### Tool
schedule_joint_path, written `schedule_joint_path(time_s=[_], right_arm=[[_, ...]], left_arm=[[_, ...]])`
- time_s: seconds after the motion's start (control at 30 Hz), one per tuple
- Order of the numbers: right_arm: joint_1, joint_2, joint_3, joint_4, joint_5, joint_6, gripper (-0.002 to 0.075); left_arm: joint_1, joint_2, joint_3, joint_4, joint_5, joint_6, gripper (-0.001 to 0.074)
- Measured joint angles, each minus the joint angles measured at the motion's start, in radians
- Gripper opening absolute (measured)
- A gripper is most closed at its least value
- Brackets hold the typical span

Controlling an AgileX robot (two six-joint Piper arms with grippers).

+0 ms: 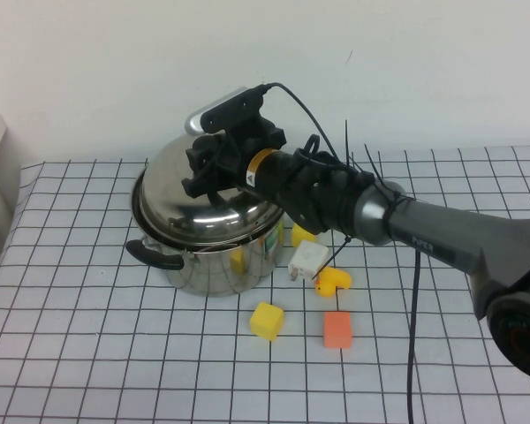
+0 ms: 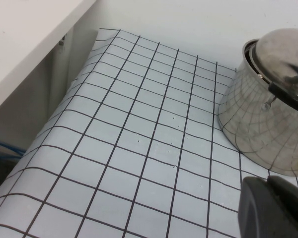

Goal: Cover the pot
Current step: Place the pot lid on the pot

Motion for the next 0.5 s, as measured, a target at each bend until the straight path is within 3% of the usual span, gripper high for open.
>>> schedule_joint_path(time_s=[0.5], right_arm=[[0.0, -0.002, 0.0, 0.01, -0.019, 0.035, 0.0353]], left_arm=[[0.0, 0.0, 0.0, 0.0, 0.0, 0.0, -0.0003]])
